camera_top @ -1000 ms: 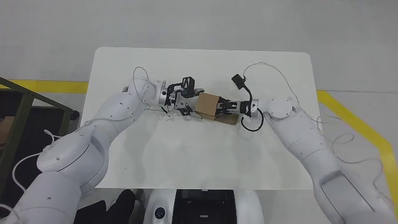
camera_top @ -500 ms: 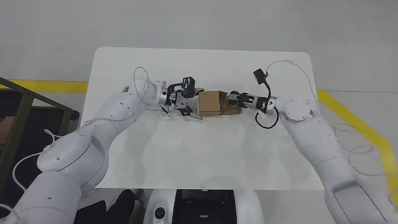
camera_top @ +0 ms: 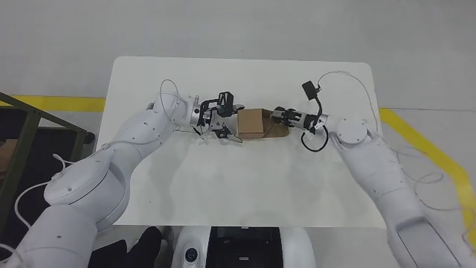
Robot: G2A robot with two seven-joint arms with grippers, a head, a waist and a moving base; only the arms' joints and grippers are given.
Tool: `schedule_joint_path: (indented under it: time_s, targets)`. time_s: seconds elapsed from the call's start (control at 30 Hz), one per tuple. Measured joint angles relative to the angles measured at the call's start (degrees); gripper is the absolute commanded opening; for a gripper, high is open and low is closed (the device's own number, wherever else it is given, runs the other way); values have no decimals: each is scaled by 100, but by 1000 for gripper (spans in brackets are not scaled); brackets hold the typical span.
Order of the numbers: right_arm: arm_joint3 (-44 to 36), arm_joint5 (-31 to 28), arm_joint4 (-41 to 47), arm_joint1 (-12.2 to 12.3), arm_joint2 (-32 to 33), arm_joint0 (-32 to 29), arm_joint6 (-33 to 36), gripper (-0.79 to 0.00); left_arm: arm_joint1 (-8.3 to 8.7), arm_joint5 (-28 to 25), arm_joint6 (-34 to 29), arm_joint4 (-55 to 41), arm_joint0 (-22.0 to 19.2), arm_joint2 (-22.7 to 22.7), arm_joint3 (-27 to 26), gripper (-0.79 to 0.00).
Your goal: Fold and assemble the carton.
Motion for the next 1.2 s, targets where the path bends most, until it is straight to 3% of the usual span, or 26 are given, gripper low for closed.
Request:
schedule_joint_path:
  time_s: [0.57, 0.93, 1.2]
  targets:
    - [541, -382, 459, -293, -424, 265, 497, -785, 9, 19, 19, 8, -13, 31, -21, -49]
    - [633, -495, 348, -206, -138, 292, 284, -785, 20, 31, 31, 9, -4, 45, -29, -55]
    - [814, -548, 161, -343, -323, 465, -107, -785, 27, 46, 46, 54, -10, 65, -63, -52]
